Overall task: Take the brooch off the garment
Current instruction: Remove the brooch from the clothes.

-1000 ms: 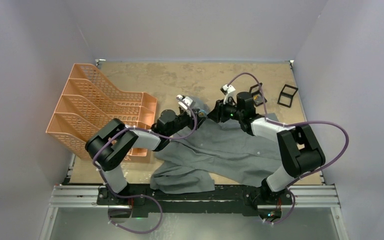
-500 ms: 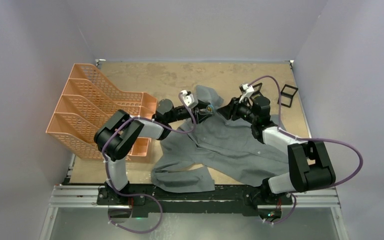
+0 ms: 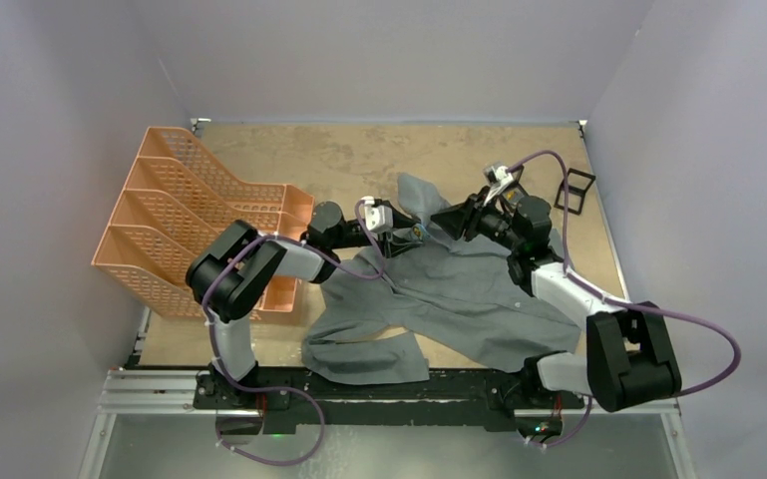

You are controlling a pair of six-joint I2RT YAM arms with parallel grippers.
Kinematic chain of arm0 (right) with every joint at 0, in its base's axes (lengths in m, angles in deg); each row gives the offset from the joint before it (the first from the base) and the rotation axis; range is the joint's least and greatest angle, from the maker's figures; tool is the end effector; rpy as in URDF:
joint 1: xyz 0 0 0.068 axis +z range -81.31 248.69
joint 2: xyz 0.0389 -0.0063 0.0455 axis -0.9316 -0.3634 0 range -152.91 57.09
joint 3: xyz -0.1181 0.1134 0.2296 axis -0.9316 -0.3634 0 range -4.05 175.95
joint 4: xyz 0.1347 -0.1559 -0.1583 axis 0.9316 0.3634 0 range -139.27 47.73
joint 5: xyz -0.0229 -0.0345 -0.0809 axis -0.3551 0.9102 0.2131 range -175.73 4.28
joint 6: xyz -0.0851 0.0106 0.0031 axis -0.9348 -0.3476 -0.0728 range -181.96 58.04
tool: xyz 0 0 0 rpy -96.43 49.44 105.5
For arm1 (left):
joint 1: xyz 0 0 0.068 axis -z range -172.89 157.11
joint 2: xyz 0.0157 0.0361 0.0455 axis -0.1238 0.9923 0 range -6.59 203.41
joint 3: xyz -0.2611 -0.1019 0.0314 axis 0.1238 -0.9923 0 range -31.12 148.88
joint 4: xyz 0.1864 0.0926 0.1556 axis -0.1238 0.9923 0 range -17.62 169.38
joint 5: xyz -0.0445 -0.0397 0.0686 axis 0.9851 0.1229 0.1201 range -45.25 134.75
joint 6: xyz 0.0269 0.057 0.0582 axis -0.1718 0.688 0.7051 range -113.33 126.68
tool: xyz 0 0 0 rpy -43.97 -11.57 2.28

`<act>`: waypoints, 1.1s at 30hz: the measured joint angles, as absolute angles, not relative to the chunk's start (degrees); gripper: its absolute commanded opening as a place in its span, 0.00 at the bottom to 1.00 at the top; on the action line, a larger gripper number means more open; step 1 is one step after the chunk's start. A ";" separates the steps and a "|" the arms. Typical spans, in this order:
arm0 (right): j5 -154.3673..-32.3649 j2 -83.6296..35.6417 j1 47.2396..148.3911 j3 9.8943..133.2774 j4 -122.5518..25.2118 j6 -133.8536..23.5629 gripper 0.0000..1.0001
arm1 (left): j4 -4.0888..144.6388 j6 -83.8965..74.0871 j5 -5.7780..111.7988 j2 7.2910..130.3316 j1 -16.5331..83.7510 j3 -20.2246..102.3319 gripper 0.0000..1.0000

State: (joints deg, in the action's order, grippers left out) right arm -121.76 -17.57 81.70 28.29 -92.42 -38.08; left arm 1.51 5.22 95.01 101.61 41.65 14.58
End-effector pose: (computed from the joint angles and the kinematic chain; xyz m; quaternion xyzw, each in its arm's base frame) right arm 0.2852 0.1117 0.2598 -0.1561 0.6854 0.4202 0.5738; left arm 0.2900 -0.2702 0.2030 0.4766 0.4758 -0.4757 0.5658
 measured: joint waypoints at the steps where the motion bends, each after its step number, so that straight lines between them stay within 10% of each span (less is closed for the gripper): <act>1: -122.22 -16.93 81.70 28.44 -91.98 -37.82 0.41 | 1.81 5.99 95.01 101.50 41.61 14.55 0.34; 33: -119.70 -16.10 89.00 39.46 -64.71 -44.05 0.26 | 8.48 12.37 96.85 100.47 42.18 15.87 0.34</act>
